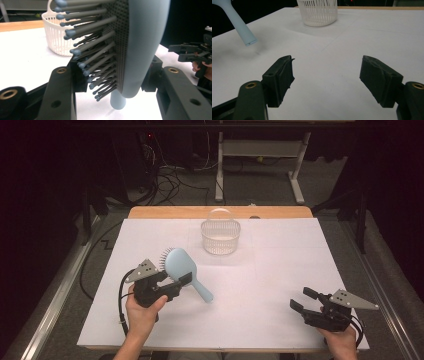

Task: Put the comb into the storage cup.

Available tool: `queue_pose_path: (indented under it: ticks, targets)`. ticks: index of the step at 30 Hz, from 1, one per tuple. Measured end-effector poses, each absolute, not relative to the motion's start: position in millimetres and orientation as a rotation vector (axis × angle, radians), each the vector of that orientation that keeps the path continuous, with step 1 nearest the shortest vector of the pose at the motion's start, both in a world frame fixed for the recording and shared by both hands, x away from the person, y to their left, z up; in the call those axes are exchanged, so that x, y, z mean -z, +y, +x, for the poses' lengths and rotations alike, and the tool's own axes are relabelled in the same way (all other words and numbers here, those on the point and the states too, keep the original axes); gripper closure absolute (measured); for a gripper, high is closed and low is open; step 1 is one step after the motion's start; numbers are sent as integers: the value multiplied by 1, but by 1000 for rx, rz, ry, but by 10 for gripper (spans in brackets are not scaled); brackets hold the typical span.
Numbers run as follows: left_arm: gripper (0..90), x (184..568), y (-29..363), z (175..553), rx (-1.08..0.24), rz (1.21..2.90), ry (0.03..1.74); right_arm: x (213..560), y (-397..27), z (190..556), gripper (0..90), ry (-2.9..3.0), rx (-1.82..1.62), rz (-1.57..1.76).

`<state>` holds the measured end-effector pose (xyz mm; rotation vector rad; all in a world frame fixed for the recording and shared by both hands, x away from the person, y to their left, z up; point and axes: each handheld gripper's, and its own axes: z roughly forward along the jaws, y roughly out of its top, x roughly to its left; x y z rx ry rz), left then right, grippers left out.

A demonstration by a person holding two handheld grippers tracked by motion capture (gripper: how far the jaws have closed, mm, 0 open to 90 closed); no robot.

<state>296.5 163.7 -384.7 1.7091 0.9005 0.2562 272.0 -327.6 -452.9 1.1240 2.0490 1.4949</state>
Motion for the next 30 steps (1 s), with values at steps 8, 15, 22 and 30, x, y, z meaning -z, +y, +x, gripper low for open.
queue_pose_path:
  ticks: [8,15,22,30]
  targets:
    - [511,382,170,304,-269,1693,925,453,-329,270,275,2036,-1503,1116]
    - [511,380,169,314,-268,1672,933,453,-327,270,275,2033,-1501,1103]
    - [511,377,166,322,-269,1678,938,453,-326,271,273,2045,-1495,1092]
    - [511,375,164,326,-273,1688,934,453,-326,270,273,2040,-1499,1091]
